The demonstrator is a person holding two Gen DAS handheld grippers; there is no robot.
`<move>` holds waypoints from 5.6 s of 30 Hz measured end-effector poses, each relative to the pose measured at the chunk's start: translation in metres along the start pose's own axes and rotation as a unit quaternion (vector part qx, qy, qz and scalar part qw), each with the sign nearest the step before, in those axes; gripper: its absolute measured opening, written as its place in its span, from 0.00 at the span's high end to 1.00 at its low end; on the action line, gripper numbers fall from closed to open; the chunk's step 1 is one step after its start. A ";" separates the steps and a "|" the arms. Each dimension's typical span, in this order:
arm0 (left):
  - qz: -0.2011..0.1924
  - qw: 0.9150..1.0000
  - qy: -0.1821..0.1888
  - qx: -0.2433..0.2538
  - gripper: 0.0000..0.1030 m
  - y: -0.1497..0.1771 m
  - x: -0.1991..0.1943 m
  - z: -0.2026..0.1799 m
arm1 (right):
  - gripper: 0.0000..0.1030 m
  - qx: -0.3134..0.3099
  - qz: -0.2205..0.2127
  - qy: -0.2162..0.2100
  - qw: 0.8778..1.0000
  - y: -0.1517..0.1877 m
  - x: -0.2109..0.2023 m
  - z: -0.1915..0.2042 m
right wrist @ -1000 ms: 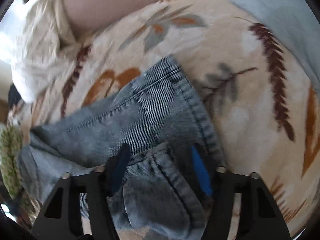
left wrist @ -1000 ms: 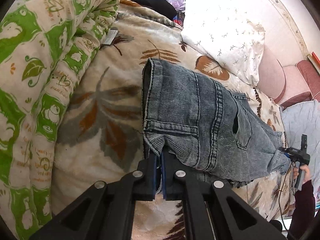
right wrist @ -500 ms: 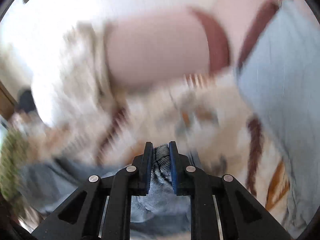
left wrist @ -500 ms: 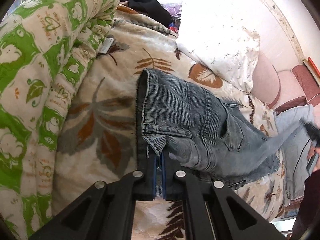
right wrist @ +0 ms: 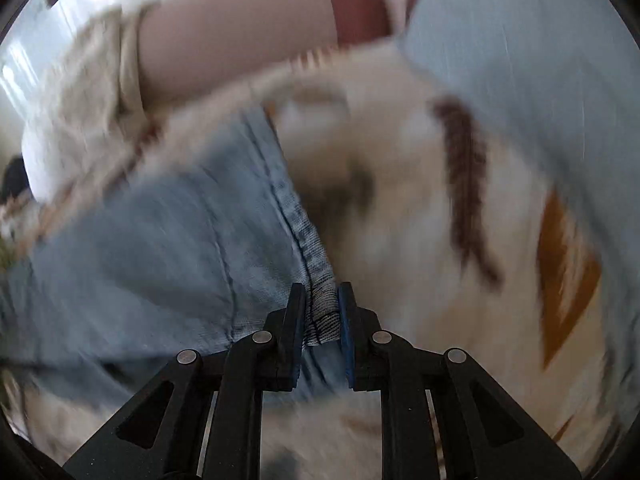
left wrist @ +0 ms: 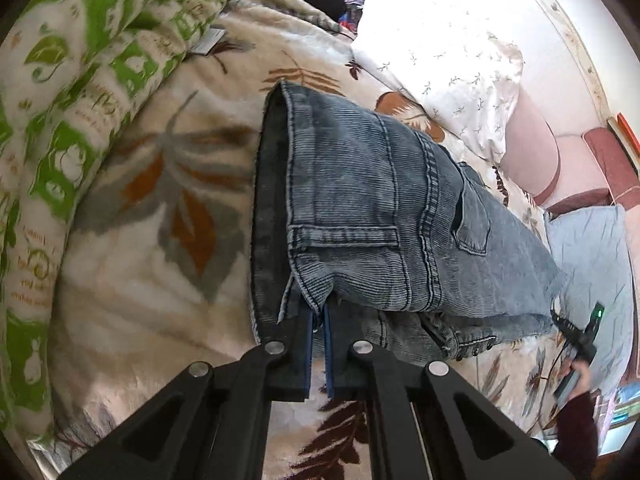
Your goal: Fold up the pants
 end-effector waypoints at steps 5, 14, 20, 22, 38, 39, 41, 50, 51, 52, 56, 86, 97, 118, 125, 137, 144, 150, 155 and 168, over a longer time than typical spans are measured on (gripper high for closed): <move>-0.015 1.000 -0.002 0.007 0.94 -0.004 -0.013 -0.006 | 0.85 0.045 -0.034 -0.033 0.998 0.002 -0.023 -0.003; -0.057 0.998 0.016 -0.003 0.92 -0.021 -0.052 0.005 | 0.85 0.065 -0.108 -0.075 0.989 -0.011 -0.083 0.010; 0.001 0.998 -0.064 -0.017 0.92 0.002 -0.012 0.039 | 0.81 0.063 0.033 -0.062 0.996 0.033 -0.025 0.008; -0.021 0.998 -0.066 -0.011 0.92 0.004 -0.024 0.038 | 0.71 0.083 0.026 -0.075 0.993 0.031 -0.033 0.003; -0.016 0.986 0.056 0.159 0.83 0.043 0.015 -0.169 | 0.37 0.102 -0.021 -0.078 0.991 -0.079 -0.026 0.007; -0.005 0.984 0.060 0.169 0.83 0.051 0.027 -0.181 | 0.37 0.098 -0.010 -0.073 0.992 -0.085 -0.016 0.008; 0.012 0.979 0.070 0.192 0.83 0.068 0.045 -0.206 | 0.43 0.089 0.021 -0.074 0.993 -0.089 -0.001 0.010; 0.031 0.983 0.021 0.180 0.83 0.070 0.087 -0.199 | 0.88 0.039 0.051 -0.070 0.996 -0.090 0.019 0.031; 0.034 0.984 0.015 0.174 0.83 0.070 0.089 -0.192 | 0.88 0.045 0.030 -0.071 0.996 -0.095 0.014 0.031; 0.035 0.985 0.010 0.169 0.83 0.071 0.091 -0.186 | 0.88 0.052 -0.008 -0.077 0.996 -0.103 0.004 0.029; 0.036 0.987 0.012 0.155 0.83 0.075 0.093 -0.167 | 0.88 0.092 -0.133 -0.096 0.982 -0.117 -0.016 0.018; 0.025 0.988 0.038 0.149 0.83 0.084 0.072 -0.147 | 0.77 -0.095 0.022 -0.022 0.995 0.030 -0.021 0.064; -0.076 0.990 0.036 0.113 0.83 0.022 0.041 -0.105 | 0.62 -0.101 -0.001 -0.180 0.979 -0.063 -0.034 0.234; -0.055 0.985 0.032 0.158 0.58 0.052 0.048 -0.113 | 0.52 -0.180 0.033 -0.229 0.956 -0.120 0.026 0.422; -0.046 0.986 0.022 0.156 0.60 0.051 0.052 -0.106 | 0.52 -0.202 0.109 -0.247 0.941 -0.122 0.070 0.434; -0.063 0.988 0.001 0.138 0.83 0.043 0.053 -0.096 | 0.93 -0.247 0.053 -0.165 0.953 -0.147 0.065 0.431; -0.067 0.985 -0.013 0.159 0.83 0.046 0.057 -0.097 | 0.91 -0.215 0.064 -0.206 0.953 -0.153 0.080 0.426; -0.067 0.986 -0.014 0.154 0.83 0.044 0.059 -0.098 | 0.41 -0.231 0.074 -0.239 0.940 -0.154 0.058 0.419; -0.063 0.987 -0.008 0.150 0.83 0.042 0.060 -0.097 | 0.72 -0.271 0.126 -0.224 0.927 -0.130 0.082 0.440; -0.074 0.984 -0.019 0.160 0.83 0.048 0.062 -0.098 | 0.92 -0.300 0.072 -0.129 0.943 -0.135 0.099 0.458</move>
Point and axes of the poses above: each gripper's, at about its wrist camera, not at the fingertips, and x roughly the way its jaws point, z to its left, y to its underside, the point moved 6 cm from there along x, roughly the way its jaws point, and after that the axes turned 11 degrees about -x, right-handed, at the moved point
